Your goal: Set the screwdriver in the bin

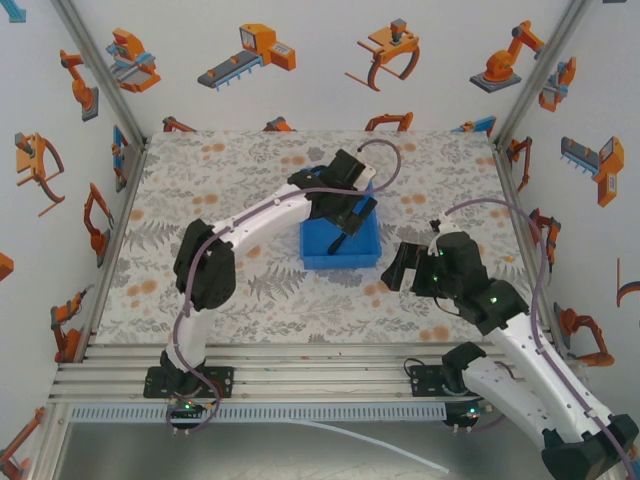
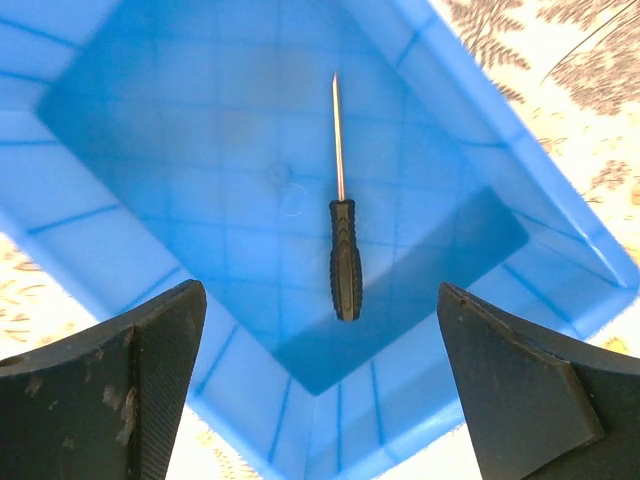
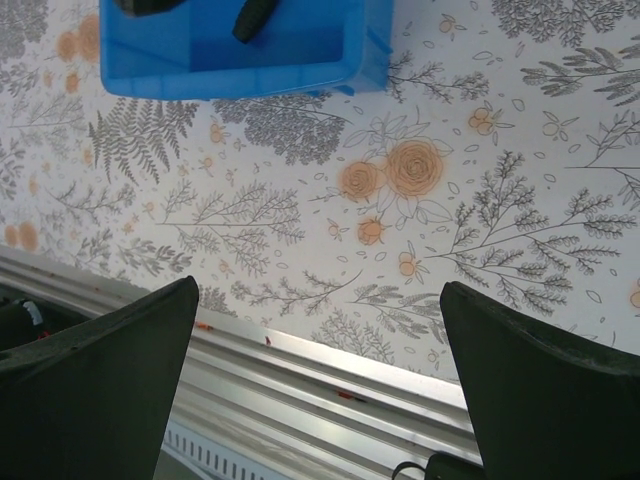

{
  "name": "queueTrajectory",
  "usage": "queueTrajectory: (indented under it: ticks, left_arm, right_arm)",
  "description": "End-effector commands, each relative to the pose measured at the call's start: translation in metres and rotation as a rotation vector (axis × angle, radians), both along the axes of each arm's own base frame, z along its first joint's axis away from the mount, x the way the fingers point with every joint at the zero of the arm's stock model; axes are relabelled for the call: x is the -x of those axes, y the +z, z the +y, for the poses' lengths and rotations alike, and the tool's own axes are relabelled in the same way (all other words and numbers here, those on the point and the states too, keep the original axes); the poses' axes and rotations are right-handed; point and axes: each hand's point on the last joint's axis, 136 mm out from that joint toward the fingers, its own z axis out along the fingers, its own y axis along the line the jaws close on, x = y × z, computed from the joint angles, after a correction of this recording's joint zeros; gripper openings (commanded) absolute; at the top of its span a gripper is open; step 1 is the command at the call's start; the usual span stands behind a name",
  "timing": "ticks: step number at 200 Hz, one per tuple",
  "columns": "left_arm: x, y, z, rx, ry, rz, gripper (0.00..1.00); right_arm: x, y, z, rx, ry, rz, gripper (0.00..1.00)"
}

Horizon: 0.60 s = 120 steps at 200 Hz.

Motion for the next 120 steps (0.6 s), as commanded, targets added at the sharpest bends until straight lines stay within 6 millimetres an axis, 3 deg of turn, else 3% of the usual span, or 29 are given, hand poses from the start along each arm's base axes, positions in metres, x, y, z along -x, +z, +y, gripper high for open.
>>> queueTrajectory:
  ticks: [1,32,57,86,120]
  left_arm:
    - [0.001,0.064,0.023,0.013,-0.004,-0.146,0.91]
    - [0.000,0.093,0.061,0.061,0.054,-0.181,0.94]
    - [-0.009,0.098,0.106,0.093,0.148,-0.165,0.97]
    - [-0.014,0.089,0.165,0.140,0.261,-0.110,0.98]
    - [-0.014,0.062,0.235,0.178,0.400,-0.067,0.97]
  right_arm:
    - [-0.015,0.014,-0.009,0.055,-0.058,-0.070,0.99]
    - [-0.035,0.024,-0.013,0.144,-0.084,-0.082,0.99]
    - [-0.058,0.030,-0.014,0.213,-0.117,-0.101,0.99]
    - [-0.085,0.041,-0.013,0.249,-0.149,-0.184,0.99]
    - [-0.117,0.043,-0.016,0.337,-0.192,-0.285,0.99]
